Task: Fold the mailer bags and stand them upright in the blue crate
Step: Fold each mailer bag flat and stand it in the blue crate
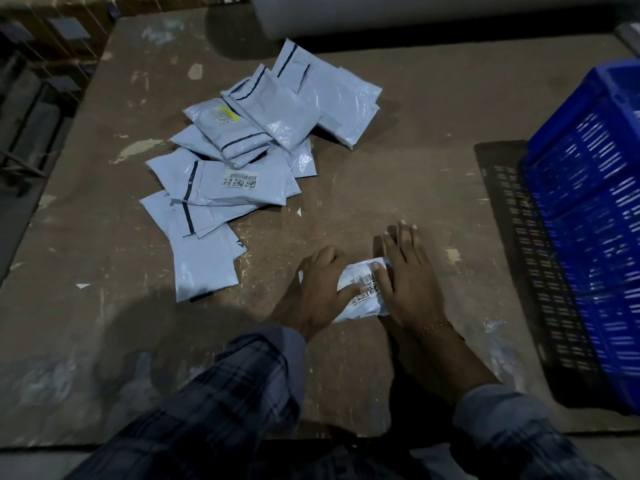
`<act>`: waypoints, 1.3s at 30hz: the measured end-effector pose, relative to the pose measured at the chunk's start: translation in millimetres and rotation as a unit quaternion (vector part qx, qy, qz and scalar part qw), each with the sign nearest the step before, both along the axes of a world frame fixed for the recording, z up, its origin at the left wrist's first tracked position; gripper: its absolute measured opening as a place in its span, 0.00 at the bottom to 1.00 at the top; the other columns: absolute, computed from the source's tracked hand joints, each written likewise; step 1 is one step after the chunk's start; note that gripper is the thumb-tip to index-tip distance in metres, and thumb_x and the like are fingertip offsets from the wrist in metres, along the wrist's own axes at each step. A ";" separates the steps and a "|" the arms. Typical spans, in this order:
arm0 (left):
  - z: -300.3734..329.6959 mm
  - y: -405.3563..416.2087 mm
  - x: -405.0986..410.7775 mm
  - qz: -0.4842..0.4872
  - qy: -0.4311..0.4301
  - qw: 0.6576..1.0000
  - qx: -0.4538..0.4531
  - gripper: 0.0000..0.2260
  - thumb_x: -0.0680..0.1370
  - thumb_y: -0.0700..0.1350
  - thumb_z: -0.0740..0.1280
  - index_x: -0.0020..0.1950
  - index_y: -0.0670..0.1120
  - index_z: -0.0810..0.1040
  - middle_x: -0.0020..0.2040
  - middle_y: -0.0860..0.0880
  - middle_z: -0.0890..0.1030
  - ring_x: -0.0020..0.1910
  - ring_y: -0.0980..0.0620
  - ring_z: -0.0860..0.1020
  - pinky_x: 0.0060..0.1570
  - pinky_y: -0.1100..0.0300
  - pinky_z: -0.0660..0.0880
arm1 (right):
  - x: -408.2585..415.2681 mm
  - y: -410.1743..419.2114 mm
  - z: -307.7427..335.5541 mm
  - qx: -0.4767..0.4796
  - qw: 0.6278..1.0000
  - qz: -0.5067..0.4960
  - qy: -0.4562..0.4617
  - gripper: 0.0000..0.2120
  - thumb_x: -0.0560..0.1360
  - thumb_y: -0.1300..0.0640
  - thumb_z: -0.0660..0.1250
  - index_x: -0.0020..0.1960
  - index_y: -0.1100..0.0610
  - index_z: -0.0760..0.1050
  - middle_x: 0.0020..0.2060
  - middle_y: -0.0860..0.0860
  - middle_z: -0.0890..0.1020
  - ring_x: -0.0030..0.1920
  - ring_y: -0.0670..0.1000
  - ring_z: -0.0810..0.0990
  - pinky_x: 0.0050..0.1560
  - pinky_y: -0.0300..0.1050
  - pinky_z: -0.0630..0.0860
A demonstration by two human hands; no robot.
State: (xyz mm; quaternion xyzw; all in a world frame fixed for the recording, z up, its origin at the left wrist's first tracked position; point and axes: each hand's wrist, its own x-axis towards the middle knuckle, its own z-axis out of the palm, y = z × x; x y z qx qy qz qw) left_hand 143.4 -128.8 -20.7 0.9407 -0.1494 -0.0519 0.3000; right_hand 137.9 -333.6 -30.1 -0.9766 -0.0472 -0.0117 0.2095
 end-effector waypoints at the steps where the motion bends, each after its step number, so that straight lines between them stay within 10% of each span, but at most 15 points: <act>1: 3.5 0.0 -2.4 0.025 0.021 0.999 -0.011 0.22 0.77 0.66 0.70 0.61 0.52 0.80 0.55 0.55 0.77 0.55 0.54 0.76 0.59 0.51 0.74 | -4.0 -2.0 -1.2 0.016 1.000 -0.016 -0.005 0.32 0.85 0.39 0.48 0.81 0.59 0.61 0.82 0.59 0.58 0.83 0.59 0.50 0.81 0.54 0.55; 8: 18.4 -26.8 -25.0 0.222 0.194 0.955 -0.018 0.23 0.67 0.74 0.74 0.45 0.56 0.77 0.41 0.58 0.82 0.41 0.56 0.81 0.42 0.55 0.77 | -38.3 -20.1 18.3 0.080 0.983 -0.162 -0.025 0.20 0.84 0.52 0.56 0.72 0.60 0.71 0.63 0.60 0.76 0.63 0.64 0.74 0.63 0.58 0.73; 15: 24.6 -85.3 -48.4 0.327 0.325 0.850 -0.254 0.19 0.71 0.53 0.83 0.51 0.41 0.83 0.45 0.45 0.88 0.44 0.45 0.88 0.43 0.41 0.86 | -57.3 -46.2 37.7 0.191 0.961 -0.150 0.134 0.16 0.76 0.49 0.68 0.60 0.55 0.78 0.53 0.54 0.81 0.53 0.58 0.80 0.49 0.44 0.73; 24: 71.3 -146.3 -40.6 0.346 0.269 0.810 -0.390 0.24 0.87 0.58 0.59 0.56 0.37 0.80 0.46 0.33 0.84 0.39 0.38 0.84 0.37 0.51 0.83 | -21.2 -118.7 122.6 0.242 0.949 -0.139 0.146 0.13 0.73 0.56 0.79 0.55 0.55 0.81 0.49 0.50 0.86 0.44 0.47 0.82 0.39 0.39 0.73; 30: 80.4 -197.0 -13.5 0.295 0.115 0.934 -0.163 0.19 0.89 0.54 0.55 0.58 0.46 0.83 0.53 0.49 0.82 0.46 0.52 0.77 0.45 0.59 0.66 | -33.8 -165.2 217.8 0.255 0.960 -0.114 -0.004 0.16 0.77 0.59 0.75 0.55 0.45 0.71 0.50 0.42 0.79 0.51 0.45 0.78 0.47 0.38 0.77; 35: 46.3 -243.0 6.4 0.239 0.125 0.957 -0.107 0.25 0.83 0.61 0.63 0.69 0.43 0.78 0.66 0.38 0.80 0.67 0.37 0.77 0.67 0.49 0.72 | -57.5 -229.2 284.0 0.252 0.959 -0.061 -0.111 0.19 0.76 0.65 0.73 0.58 0.45 0.73 0.51 0.39 0.80 0.51 0.39 0.78 0.46 0.26 0.73; 39: 16.9 -274.7 3.7 0.209 0.243 0.947 0.023 0.33 0.84 0.63 0.61 0.85 0.49 0.59 0.85 0.40 0.53 0.84 0.35 0.52 0.81 0.37 0.48 | -77.4 -293.0 310.4 0.196 0.971 -0.054 -0.123 0.17 0.77 0.66 0.71 0.57 0.46 0.73 0.48 0.35 0.78 0.48 0.31 0.76 0.43 0.25 0.71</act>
